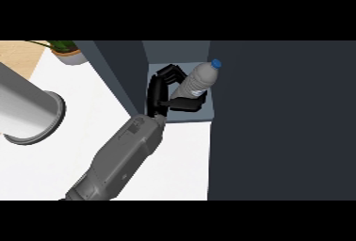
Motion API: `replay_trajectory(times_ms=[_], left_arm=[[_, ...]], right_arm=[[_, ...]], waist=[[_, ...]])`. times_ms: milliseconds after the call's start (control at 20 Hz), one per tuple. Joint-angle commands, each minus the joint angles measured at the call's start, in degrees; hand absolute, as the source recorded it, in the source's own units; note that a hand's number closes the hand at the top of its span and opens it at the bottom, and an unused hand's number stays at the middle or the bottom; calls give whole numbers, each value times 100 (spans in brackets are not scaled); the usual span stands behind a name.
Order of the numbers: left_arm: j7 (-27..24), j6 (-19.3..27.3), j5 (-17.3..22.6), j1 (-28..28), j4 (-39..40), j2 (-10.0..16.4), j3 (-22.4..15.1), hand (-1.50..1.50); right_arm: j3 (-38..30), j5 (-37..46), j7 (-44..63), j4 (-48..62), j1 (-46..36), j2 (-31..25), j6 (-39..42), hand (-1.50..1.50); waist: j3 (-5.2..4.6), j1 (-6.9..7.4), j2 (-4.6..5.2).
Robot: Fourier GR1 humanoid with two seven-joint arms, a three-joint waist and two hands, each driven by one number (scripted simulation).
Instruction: Pick up the bottled water, place it into the cabinet and close the cabinet
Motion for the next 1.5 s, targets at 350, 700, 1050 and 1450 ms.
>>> replay_trajectory(times_ms=[350, 700, 1050, 1450], left_arm=[[162, 457, -351, -1457, 2080, 2, -54, 150], [-231, 399, 16, -1573, 2940, 215, 739, 150], [-642, 448, -251, -1801, 3493, 367, 701, -150], [-949, 879, -458, -2004, 3864, 318, 640, -150]], right_arm=[[-277, -703, 57, -199, -56, -3, 165, -150], [-482, -740, -115, -53, -39, -131, 402, -150], [-568, -750, -219, 133, -186, -70, 440, -150], [-364, -751, -153, -154, 116, -125, 647, -150]], waist=[[3, -129, 81], [-8, -210, 160], [-6, -249, 169], [-12, -384, 182]])
